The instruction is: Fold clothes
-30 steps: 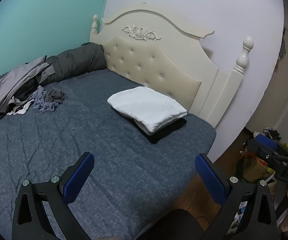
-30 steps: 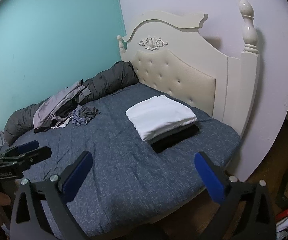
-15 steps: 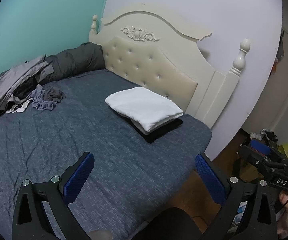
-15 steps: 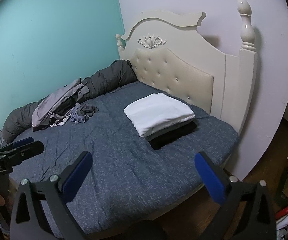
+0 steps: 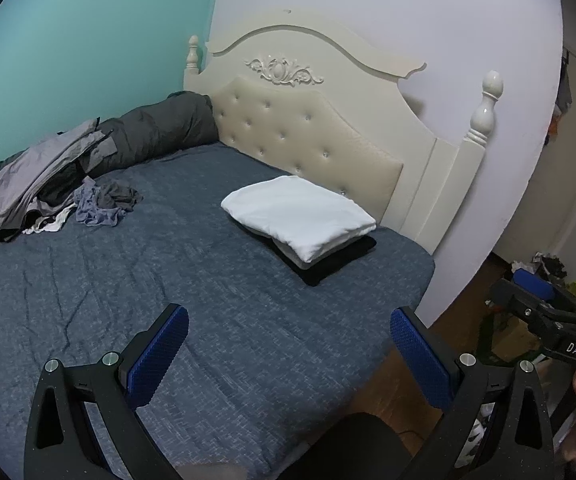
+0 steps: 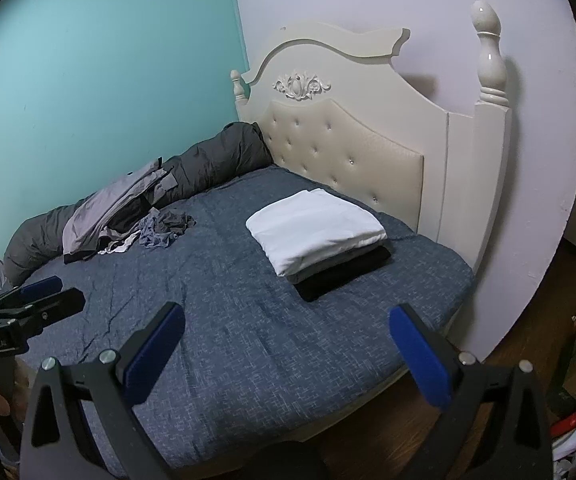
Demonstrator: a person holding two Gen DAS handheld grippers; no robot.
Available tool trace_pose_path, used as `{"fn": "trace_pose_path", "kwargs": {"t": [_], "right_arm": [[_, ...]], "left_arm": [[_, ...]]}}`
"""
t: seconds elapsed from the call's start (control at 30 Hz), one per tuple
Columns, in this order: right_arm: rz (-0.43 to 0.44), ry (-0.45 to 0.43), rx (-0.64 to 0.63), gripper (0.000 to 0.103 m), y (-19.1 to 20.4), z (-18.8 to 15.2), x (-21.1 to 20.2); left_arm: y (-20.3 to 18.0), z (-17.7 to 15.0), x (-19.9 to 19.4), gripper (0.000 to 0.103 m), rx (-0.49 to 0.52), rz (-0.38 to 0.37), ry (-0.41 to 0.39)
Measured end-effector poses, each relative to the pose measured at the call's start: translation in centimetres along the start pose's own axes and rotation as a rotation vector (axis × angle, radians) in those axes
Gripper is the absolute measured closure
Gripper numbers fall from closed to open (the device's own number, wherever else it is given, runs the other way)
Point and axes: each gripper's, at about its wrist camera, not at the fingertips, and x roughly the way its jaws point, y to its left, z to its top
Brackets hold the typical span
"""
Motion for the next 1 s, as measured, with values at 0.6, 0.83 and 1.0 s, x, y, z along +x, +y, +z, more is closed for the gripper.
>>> {"fn": "trace_pose_path", "kwargs": {"t": [0.6, 0.83, 1.0], "right_arm": [[-0.002, 0.004, -0.008, 0.0, 0.06, -0.2, 0.09], [0.006, -0.007, -0.012, 0.0, 0.26, -0.11, -0.19], [0.013, -0.005, -0.014, 0.0, 0.35, -0.16, -0.3]], "left_arm": [[-0.02, -0.01, -0.2, 0.0, 0.001, 0.002, 0.001], [-0.14, -0.2, -0.21, 0.0, 0.01, -0.006, 0.005], [-0.16, -0.33, -0.1, 0.0, 0.015, -0.004, 0.008]]}}
